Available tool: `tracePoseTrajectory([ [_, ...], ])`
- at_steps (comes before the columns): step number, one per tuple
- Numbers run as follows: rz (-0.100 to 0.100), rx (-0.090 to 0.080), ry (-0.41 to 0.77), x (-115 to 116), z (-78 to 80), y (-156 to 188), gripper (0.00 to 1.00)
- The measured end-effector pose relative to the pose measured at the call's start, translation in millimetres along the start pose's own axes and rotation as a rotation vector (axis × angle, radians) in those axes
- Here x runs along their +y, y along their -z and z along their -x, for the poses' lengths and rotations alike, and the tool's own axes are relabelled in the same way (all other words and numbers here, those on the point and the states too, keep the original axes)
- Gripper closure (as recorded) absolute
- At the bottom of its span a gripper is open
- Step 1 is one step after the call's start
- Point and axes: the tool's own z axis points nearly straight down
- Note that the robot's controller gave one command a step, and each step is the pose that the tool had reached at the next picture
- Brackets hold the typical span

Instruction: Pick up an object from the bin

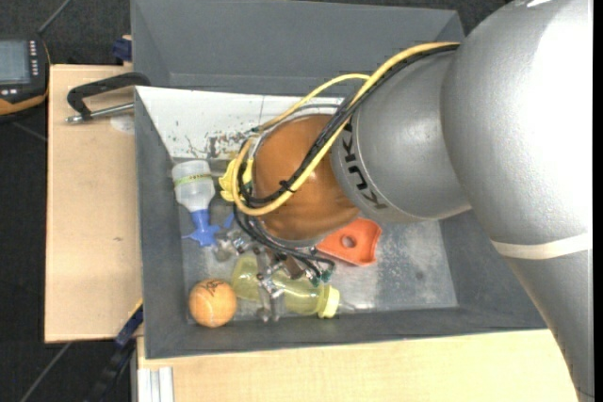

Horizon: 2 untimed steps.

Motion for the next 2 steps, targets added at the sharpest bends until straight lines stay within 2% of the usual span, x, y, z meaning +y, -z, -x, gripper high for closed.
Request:
tracePoseTrajectory([
  [1,0.000,-0.008,0.010,-36.2,-23.3,31.9,1.00],
  [2,0.000,-0.008,0.009,-36.1,-23.3,31.9,1.00],
])
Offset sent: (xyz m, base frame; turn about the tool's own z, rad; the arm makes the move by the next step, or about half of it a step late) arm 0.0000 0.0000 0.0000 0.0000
